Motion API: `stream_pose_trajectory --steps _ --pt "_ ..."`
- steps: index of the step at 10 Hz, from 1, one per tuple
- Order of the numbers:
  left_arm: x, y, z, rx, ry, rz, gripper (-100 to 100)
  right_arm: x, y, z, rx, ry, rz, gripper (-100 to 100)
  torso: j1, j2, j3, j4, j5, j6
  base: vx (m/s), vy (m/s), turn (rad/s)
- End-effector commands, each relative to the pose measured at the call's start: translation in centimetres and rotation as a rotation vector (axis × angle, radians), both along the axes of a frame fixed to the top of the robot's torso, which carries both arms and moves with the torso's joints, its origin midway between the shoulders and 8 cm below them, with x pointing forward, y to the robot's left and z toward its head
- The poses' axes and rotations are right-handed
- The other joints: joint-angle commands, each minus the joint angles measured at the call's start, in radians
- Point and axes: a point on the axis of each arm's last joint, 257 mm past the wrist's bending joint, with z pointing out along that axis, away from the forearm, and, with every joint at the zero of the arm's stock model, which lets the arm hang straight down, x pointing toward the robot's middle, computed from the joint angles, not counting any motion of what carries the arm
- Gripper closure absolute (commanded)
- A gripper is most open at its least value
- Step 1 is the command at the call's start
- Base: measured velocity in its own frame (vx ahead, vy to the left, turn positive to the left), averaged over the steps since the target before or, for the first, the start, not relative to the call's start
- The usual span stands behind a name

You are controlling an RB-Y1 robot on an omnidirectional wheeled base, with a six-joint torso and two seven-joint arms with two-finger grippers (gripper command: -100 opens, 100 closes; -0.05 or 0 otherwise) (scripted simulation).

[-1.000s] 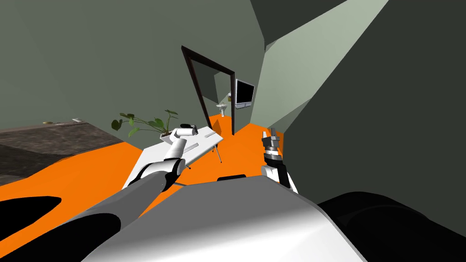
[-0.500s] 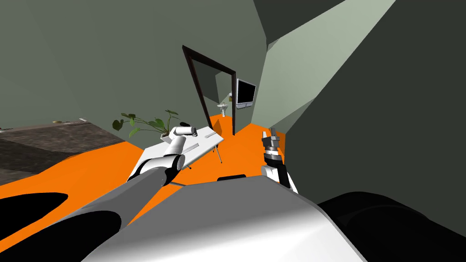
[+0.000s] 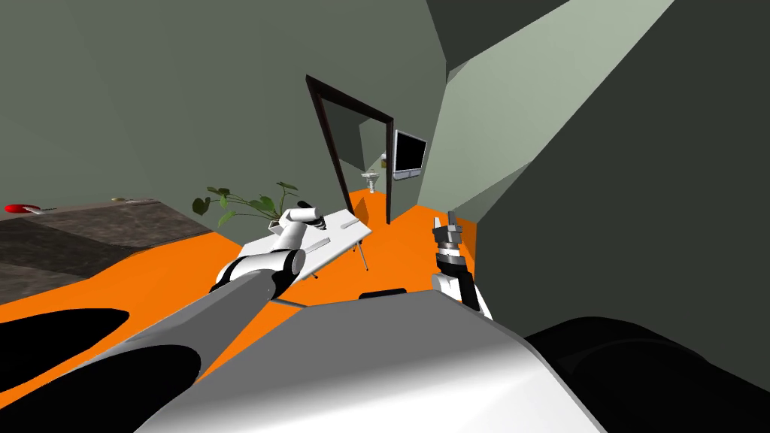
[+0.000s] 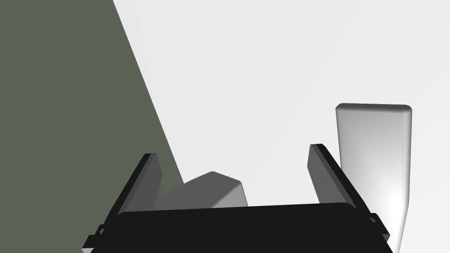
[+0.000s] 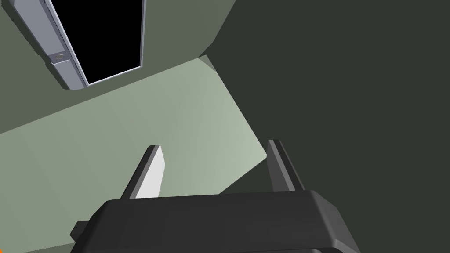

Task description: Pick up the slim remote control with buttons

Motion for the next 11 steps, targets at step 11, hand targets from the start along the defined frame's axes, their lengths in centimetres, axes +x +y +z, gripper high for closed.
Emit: stream_pose_trajectory --steps 11 --pt "-6.8 -1.8 -6.7 -0.189 0.334 0.066 -100 0.0 0.0 0.0 0.000 0.000 0.000 0 0.001 0.000 0.000 0.000 0.000 0.000 0.045 0.019 0.059"
